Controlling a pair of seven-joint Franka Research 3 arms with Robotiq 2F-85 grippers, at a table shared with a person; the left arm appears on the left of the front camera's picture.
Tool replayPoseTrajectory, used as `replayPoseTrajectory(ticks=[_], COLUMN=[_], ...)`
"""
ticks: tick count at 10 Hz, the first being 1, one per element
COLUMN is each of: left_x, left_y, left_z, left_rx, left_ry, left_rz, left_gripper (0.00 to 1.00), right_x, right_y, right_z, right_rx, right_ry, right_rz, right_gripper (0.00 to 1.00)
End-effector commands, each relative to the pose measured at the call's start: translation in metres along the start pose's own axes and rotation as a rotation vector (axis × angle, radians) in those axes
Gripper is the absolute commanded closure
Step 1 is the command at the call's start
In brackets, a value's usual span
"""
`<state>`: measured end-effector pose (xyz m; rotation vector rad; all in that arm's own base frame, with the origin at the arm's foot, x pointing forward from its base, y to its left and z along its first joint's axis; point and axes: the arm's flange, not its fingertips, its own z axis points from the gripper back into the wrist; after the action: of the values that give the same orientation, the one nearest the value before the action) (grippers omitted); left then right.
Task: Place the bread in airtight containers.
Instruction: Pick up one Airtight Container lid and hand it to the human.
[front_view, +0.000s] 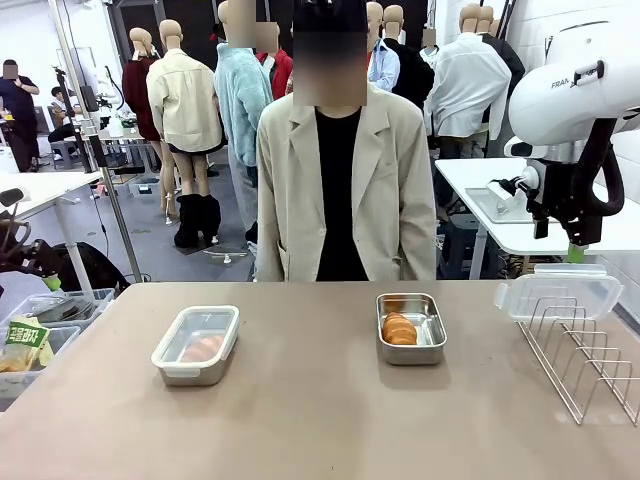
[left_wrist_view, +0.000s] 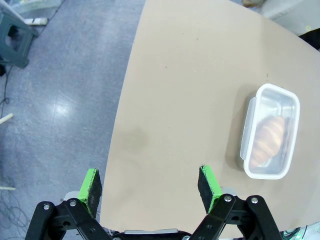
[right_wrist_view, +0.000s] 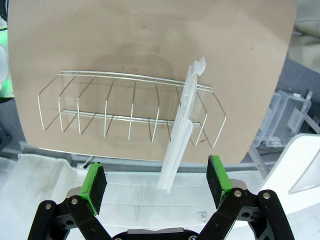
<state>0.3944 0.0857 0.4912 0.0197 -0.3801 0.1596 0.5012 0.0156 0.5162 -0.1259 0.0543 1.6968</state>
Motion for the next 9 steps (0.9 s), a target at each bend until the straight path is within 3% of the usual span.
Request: replayPoseTrajectory(ticks=[1,9], left_x=[0.0002,0.0002], left_y=[0.0006,0.0006], left_z=[0.0012,0.0012], left_rx=[0.0,0.0], left_ry=[0.003,0.003], left_rz=[0.002,0.002], left_gripper=[0.0,0.0], right_x=[-0.001,-0.001], right_y=[0.0018,0.0018], right_z=[0.0024,0.0024], right_rx=[0.008,0.008], right_ry=[-0.006,-0.006], right_rz=[0.011,0.011], right_gripper=[0.0,0.0])
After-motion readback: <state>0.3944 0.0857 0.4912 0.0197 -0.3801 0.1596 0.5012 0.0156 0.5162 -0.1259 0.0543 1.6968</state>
